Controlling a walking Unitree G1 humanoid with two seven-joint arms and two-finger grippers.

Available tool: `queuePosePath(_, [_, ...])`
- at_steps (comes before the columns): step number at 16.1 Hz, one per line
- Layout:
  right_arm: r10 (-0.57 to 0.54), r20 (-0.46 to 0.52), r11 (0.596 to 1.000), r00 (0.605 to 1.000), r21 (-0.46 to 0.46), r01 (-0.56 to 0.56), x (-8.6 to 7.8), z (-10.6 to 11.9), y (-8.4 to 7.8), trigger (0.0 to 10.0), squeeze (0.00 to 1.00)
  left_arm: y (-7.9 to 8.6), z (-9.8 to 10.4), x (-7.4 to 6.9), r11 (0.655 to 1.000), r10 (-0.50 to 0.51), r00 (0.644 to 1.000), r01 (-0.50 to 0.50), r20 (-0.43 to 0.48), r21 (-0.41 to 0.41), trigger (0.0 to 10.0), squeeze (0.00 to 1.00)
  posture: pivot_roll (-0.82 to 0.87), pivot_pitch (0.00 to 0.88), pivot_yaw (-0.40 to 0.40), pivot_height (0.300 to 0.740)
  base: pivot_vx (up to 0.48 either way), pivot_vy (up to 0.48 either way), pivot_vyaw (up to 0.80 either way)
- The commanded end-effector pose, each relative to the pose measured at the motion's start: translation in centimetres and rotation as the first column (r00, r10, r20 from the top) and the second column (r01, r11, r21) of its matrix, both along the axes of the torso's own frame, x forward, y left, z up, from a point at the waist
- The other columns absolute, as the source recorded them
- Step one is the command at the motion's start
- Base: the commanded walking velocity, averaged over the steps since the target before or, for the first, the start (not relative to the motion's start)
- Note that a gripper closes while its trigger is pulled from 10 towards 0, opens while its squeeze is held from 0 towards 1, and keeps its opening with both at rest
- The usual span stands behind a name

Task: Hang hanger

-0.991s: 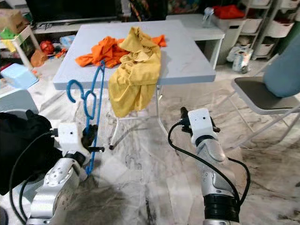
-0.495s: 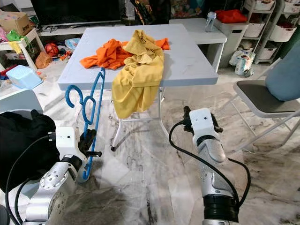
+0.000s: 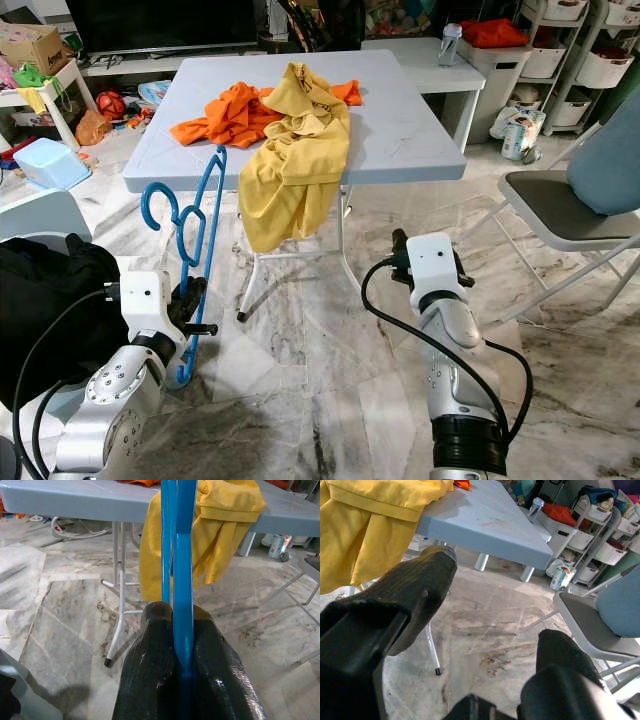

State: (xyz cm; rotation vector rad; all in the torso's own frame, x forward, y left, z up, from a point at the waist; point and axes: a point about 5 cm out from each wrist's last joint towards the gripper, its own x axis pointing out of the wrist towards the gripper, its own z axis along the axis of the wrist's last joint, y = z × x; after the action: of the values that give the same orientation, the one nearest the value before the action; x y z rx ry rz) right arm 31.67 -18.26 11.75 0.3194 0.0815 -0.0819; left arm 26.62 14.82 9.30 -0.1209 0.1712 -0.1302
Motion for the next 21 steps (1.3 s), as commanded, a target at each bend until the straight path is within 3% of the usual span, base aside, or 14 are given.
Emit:
queuePosePath(1, [-0.005,-0.008,1.0,1.0,0.014,0.005,0.1,0.0,0.0,10.0,0.0,-0.1,0.3,0.3,1.0,-0.013,1.0,0.013,0.006,0.001,10.0,0.0,-0.06,0.0,0.012,0.74,0.0,0.0,0.0])
queuePosePath(10, [-0.01,-0.015,1.0,1.0,-0.014,0.01,0.0,-0.3,-0.1,10.0,0.0,-0.3,0.3,0.4,1.0,-0.024,1.0,0.024,0.004,0.003,10.0,0.0,-0.06,0.0,0.013,0.74,0.0,0.0,0.0])
queuePosePath(14, [-0.013,-0.168,0.993,0.986,-0.121,-0.008,-0.9,-3.3,-0.9,10.0,0.0,0.5,-1.7,0.1,1.0,0.008,0.993,-0.007,-0.119,0.004,10.0,0.0,-0.06,0.0,0.014,0.74,0.0,0.0,0.0])
queuePosePath(21, [-0.012,-0.175,0.992,0.984,-0.122,-0.009,-0.7,-3.6,-1.0,10.0,0.0,0.5,-2.0,0.1,1.0,-0.01,0.99,0.01,-0.14,0.002,10.0,0.0,-0.06,0.0,0.009,0.74,0.0,0.0,0.0])
